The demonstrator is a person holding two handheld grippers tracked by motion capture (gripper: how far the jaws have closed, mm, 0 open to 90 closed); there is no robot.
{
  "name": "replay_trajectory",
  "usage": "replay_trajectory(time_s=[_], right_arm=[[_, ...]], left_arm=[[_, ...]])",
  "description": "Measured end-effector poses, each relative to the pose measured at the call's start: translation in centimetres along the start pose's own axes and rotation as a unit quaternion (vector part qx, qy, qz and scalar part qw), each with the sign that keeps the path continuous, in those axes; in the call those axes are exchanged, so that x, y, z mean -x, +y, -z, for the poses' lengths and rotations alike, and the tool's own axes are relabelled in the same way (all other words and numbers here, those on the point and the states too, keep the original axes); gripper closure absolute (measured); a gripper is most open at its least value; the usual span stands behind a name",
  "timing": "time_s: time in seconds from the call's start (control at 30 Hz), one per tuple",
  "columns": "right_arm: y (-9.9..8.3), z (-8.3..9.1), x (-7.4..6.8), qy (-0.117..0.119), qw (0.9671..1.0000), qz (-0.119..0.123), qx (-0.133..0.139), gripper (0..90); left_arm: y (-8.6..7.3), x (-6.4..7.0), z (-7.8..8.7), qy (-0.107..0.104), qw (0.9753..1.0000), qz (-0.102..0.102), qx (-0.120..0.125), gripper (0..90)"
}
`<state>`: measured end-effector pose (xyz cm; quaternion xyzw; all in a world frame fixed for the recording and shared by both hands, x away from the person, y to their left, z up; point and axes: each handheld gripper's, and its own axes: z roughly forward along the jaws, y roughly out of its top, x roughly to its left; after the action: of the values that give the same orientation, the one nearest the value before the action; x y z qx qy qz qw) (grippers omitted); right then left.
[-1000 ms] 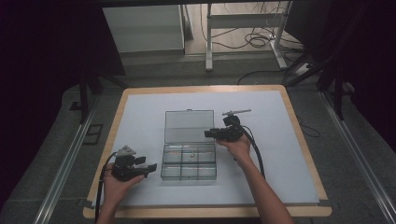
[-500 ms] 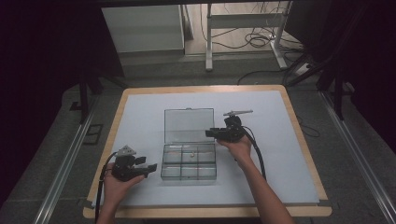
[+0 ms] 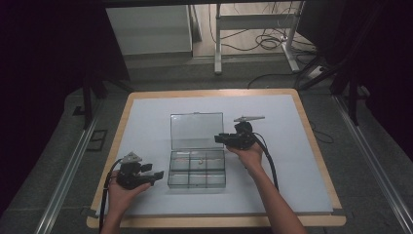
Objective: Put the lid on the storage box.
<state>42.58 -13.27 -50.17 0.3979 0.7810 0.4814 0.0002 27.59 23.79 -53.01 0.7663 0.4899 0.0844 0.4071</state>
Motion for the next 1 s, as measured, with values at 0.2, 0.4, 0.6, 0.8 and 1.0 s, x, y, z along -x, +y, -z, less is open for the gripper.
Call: replay_trajectory(time_s=[0.2,0.4,0.6,0.8,1.0], right_arm=[[-0.09,0.08,-0.09,-0.001,1.0,0.006,0.005,66.8],[-0.17,0.24,-0.19,0.0,0.9999,0.011,0.01,67.9],[-0.25,0.32,-0.23,0.0,0.9998,0.014,0.015,68.2],[-0.29,0.45,-0.36,-0.001,0.9996,0.02,0.018,68.7],[-0.33,0.54,-0.44,-0.001,0.9995,0.024,0.021,69.1]], left_arm=[[0.0,-0.01,0.01,0.0,1.0,0.0,-0.001,34.9],[-0.01,-0.01,-0.05,-0.001,1.0,0.0,-0.002,34.8],[-0.01,-0.01,-0.07,0.0,1.0,0.0,-0.002,34.4],[-0.01,-0.01,-0.07,0.0,1.0,0.0,-0.002,34.4],[-0.02,-0.05,-0.07,0.0,1.0,-0.001,-0.002,34.3]])
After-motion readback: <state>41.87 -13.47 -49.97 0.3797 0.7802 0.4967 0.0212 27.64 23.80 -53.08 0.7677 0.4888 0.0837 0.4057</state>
